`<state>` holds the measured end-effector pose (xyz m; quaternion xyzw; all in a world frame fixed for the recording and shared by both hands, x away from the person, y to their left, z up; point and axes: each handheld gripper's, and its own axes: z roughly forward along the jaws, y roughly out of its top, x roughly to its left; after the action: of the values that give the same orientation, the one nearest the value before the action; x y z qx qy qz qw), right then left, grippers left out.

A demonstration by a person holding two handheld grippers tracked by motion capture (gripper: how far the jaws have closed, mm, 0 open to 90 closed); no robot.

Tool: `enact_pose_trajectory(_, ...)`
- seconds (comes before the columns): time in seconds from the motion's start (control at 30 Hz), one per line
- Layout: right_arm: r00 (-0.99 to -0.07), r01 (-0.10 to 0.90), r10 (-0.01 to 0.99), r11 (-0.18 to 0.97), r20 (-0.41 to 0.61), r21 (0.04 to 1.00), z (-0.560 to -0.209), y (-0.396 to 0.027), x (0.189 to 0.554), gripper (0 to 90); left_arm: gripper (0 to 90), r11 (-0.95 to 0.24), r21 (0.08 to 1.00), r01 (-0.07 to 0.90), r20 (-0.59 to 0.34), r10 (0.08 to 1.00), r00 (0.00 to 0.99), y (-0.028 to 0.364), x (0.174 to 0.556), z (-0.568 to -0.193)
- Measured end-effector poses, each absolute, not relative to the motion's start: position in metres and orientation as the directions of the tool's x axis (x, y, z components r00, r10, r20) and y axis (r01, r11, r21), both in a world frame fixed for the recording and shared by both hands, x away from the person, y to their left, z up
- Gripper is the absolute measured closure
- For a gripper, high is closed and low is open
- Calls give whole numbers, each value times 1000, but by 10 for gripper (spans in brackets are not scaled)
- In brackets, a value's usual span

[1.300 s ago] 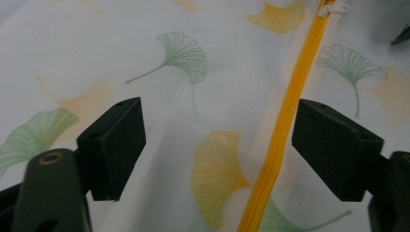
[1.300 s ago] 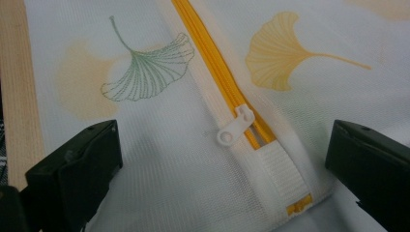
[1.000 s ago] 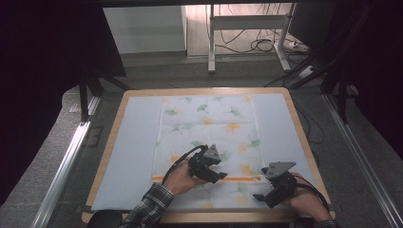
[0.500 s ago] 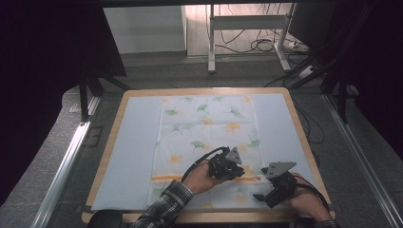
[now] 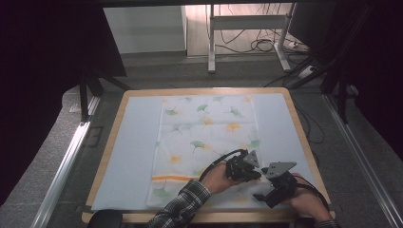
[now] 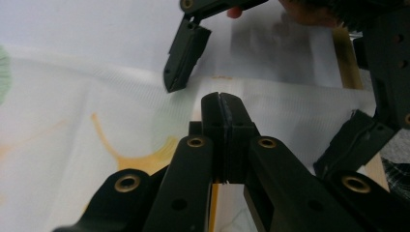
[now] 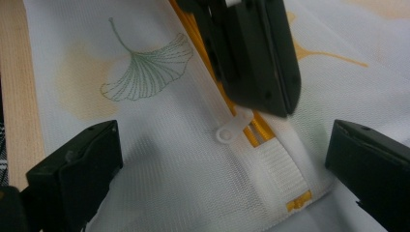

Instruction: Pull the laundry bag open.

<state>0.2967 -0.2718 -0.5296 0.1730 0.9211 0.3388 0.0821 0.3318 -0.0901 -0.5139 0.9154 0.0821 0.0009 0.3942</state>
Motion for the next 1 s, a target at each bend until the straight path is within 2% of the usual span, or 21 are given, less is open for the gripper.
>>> enact_pose_trajectory(0.47,-922,276,386,706,-28,652,-530,-271,296,1,900,-722,682,118,-8,154,988,-100,327,-521)
enact_pose_trajectory(1.0,-915,287,402,701,-29,653,-529,-272,296,27,900,-754,645,126,-27,143,989,-77,332,-519)
